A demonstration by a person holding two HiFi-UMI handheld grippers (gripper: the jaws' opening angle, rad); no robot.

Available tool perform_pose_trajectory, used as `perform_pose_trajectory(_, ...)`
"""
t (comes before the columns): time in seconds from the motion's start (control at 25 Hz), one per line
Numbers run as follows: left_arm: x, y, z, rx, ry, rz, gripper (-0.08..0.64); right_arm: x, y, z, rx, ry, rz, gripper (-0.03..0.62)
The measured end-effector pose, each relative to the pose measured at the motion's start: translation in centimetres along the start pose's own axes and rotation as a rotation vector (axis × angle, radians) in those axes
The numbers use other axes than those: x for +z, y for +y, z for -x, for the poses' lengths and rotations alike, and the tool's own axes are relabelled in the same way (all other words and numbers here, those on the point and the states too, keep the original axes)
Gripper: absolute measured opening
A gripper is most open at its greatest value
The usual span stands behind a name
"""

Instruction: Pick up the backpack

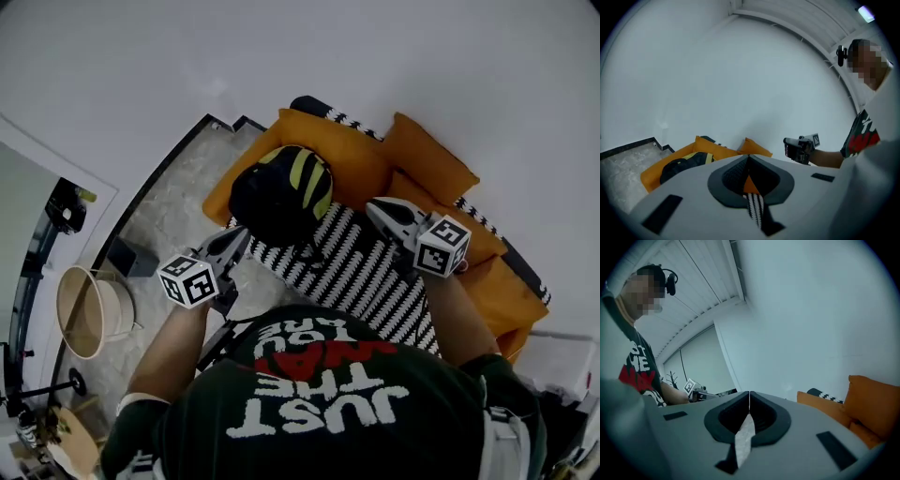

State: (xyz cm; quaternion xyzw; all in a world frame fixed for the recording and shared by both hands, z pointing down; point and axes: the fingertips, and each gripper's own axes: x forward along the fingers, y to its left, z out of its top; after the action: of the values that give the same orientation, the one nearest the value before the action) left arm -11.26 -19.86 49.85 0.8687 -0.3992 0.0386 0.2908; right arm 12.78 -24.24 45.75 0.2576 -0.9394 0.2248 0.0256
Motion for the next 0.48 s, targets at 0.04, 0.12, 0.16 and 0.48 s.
perform_pose_trajectory(0.04, -0.5, 0.4, -0.9, 0.001, 0.030, -0.010, 0.012, -0.2, -0.6, -0.7, 0.007, 0.011, 0.002, 0.029)
perform_pose_trajectory(0.12, -1.7, 1.4, -2.5, -0.016, 0.087, -0.026, 0.012, -0.8, -1.6, -2.1, 0.010, 0.035, 0.006, 0.029)
perform_pose_trajectory(0.16, -2.3, 2.0, -3.3, -0.029, 0.113, -0.028, 0.012, -1.1, -2.0, -2.7, 0.007, 0.046, 0.006, 0.029)
perform_pose_trajectory(0.48, -8.2, 6.9, -11.5, -0.103, 0.242, 0.008, 0.096, -5.0, -5.5, -6.1, -0.074, 0.096, -0.022, 0.029)
